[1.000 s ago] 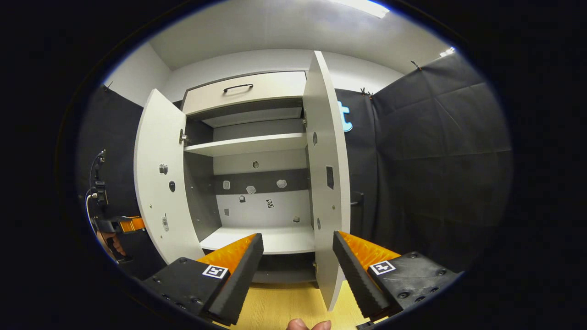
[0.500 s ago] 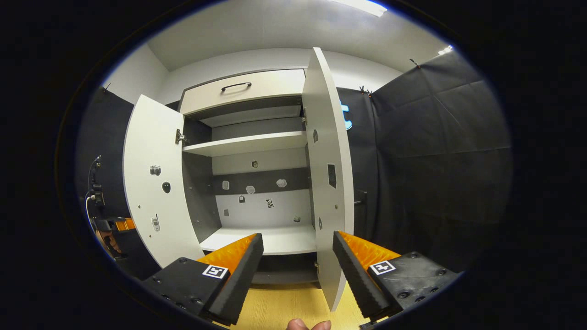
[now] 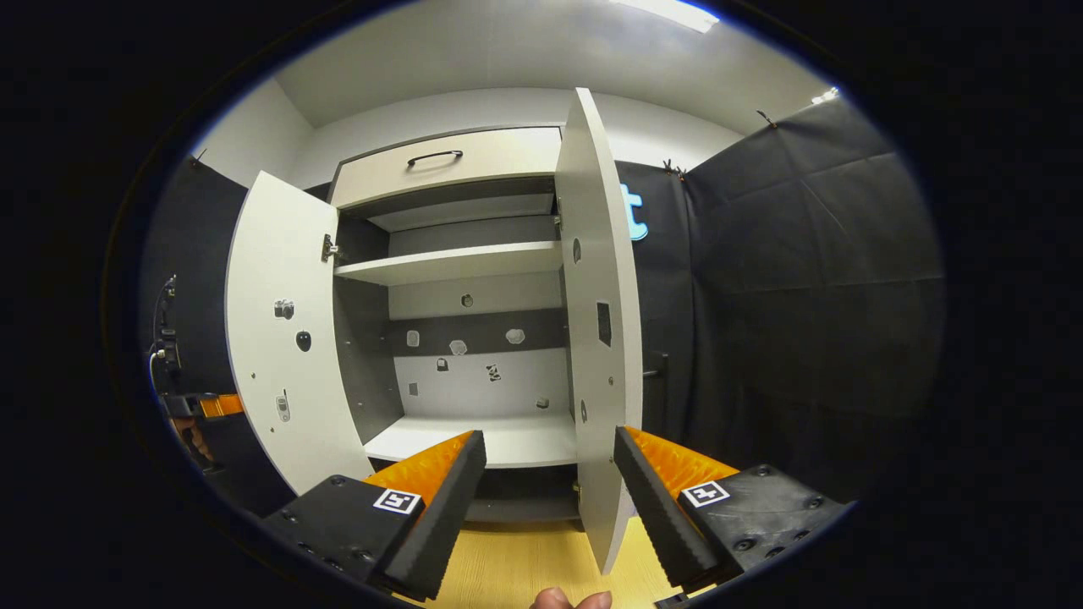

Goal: Open the right door of the double-door shoe cabinet with the right hand, and open the left door with the left hand.

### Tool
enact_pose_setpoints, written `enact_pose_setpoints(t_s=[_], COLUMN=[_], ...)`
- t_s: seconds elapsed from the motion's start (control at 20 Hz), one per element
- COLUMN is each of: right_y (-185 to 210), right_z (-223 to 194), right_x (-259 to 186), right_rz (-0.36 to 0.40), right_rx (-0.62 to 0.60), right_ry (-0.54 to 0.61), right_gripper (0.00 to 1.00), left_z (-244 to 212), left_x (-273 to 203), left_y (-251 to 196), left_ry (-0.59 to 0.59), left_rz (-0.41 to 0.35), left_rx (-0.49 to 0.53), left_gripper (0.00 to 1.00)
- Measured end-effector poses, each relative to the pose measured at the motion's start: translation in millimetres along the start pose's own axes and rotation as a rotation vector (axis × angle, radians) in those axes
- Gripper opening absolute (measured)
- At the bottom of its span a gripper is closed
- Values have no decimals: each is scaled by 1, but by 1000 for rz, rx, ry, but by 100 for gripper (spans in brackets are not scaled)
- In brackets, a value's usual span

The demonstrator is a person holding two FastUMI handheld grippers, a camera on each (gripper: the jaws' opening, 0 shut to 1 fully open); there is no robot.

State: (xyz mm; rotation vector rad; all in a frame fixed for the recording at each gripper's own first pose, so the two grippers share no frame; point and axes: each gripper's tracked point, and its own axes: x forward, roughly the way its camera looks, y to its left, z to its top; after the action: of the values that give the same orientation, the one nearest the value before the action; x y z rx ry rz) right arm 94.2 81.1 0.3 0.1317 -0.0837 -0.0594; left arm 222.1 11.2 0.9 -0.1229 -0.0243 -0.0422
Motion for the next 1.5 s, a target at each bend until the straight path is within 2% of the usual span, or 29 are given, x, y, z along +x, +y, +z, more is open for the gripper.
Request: enact_pose_setpoints(t_s=[0.1, 0.2, 0.45, 0.6, 0.65, 0.9, 1.0, 1.25, 1.5], right_y=[0, 3, 12, 16, 17, 19, 17, 28, 28], right_z=[0, 0, -3, -1, -1, 1, 4, 10, 13], right_x=[-1, -3, -7, -9, -9, -10, -9, -12, -15], right_rz=[4, 12, 40, 54, 55, 57, 36, 50, 44], right_rx=[-7, -13, -25, -27, -27, -26, -32, -36, -16], right_ry=[-1, 0, 5, 3, 2, 0, -10, -22, -26], right_gripper=[96, 96, 96, 96, 96, 97, 98, 98, 98], left_z=[3, 5, 4, 7, 10, 12, 11, 8, 8], left_x=[-3, -7, -17, -18, -18, -20, -20, -21, -21], left_y=[5, 8, 6, -2, -4, -7, -9, -24, -32], left_ry=[-14, -21, -16, -36, -46, -65, -58, -45, -45], left_rz=[27, 46, 51, 24, 24, 55, 56, 12, 9], left_rx=[10, 22, 34, 38, 40, 66, 85, 79, 42], left_gripper=[11, 20, 72, 87, 95, 95, 95, 95, 95])
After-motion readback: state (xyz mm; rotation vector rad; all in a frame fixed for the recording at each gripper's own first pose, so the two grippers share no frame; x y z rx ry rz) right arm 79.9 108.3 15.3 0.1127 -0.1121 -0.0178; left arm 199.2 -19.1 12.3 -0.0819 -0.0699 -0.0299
